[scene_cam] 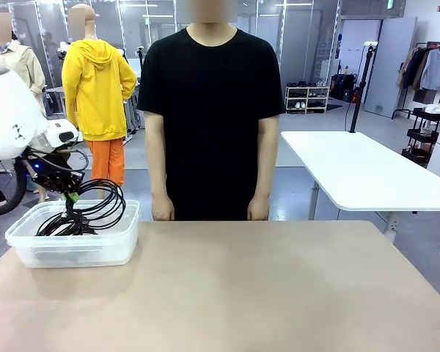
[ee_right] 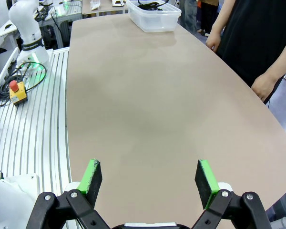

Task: Organize and store the cables.
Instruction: Place the USB Extension Cable into the Organizing box.

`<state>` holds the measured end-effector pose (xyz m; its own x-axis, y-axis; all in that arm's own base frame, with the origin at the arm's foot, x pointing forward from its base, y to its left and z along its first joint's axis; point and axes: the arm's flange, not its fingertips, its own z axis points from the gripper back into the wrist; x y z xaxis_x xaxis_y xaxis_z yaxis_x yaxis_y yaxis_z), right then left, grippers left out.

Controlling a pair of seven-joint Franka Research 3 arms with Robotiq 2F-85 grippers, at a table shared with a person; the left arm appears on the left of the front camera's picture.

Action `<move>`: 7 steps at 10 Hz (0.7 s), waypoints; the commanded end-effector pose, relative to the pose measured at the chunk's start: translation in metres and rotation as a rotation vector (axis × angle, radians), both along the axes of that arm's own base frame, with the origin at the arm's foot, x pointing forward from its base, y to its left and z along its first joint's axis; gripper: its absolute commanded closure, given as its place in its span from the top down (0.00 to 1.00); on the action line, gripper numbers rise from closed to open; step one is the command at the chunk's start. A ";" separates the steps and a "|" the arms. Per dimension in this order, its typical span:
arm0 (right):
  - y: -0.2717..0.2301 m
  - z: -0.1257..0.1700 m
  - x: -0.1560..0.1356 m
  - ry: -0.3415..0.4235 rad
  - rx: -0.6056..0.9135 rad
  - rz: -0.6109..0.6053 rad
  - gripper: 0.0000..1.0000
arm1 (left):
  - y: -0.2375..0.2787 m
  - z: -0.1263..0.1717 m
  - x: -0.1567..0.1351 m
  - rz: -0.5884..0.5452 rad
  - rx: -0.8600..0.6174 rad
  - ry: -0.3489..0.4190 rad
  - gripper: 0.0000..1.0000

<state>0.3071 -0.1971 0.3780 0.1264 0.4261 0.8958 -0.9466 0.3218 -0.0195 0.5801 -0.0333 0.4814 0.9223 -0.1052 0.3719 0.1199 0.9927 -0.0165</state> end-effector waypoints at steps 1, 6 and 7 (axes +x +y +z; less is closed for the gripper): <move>0.002 0.001 0.001 0.004 0.008 -0.017 1.00 | 0.010 -0.018 0.022 0.011 0.002 0.014 0.13; 0.002 0.001 0.001 0.004 0.008 -0.017 1.00 | 0.007 -0.081 0.048 0.029 0.011 0.159 0.13; 0.002 0.001 0.001 0.004 0.008 -0.017 1.00 | 0.007 -0.085 0.047 0.026 -0.013 0.169 0.22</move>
